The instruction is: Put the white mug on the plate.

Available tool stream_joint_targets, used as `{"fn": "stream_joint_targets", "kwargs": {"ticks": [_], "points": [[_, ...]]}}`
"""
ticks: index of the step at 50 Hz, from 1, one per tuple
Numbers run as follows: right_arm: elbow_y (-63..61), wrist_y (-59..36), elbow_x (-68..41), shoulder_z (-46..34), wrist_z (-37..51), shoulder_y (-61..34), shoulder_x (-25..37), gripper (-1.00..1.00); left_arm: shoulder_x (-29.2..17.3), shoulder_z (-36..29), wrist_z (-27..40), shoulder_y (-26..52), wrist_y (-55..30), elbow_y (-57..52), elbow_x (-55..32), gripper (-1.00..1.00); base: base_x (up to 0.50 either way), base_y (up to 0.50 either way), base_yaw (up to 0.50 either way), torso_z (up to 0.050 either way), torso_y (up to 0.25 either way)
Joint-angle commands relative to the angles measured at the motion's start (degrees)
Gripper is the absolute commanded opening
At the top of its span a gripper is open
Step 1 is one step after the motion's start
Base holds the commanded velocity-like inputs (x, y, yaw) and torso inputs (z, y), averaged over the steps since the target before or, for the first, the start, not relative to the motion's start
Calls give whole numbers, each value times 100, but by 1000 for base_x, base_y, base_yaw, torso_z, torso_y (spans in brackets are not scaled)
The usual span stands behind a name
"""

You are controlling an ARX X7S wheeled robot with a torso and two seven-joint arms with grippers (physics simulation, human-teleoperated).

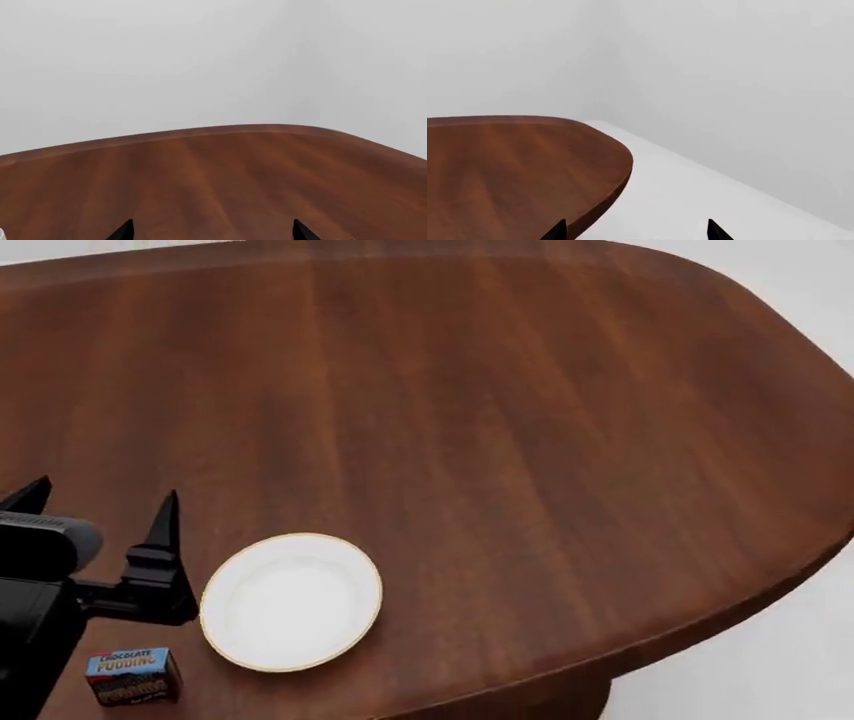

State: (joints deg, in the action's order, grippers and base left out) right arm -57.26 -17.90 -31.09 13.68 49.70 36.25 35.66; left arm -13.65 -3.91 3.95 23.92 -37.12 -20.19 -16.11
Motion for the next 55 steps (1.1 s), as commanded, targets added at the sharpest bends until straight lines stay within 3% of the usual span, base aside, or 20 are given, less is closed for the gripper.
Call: {"fn": "stream_joint_targets", "kwargs": {"ticks": [1, 11, 25, 55], "points": [[79, 174, 73, -55, -73, 58, -21, 100, -8, -30, 23, -10, 9, -1, -32, 100, 0, 0, -500, 0, 0], [192, 383, 230, -38, -203, 178, -52, 100, -42, -18, 59, -50, -27, -102, -74, 100, -2, 1, -480, 0, 0], [169, 376, 196, -133, -142, 73, -105, 100, -75, -14, 97, -70, -65, -171, -134, 100, 9, 28, 0, 0, 0], [208, 727, 306, -57, -259, 221, -172, 100, -140, -99, 148, -36, -117, -211, -221, 100, 183, 441, 0, 0, 0]]}}
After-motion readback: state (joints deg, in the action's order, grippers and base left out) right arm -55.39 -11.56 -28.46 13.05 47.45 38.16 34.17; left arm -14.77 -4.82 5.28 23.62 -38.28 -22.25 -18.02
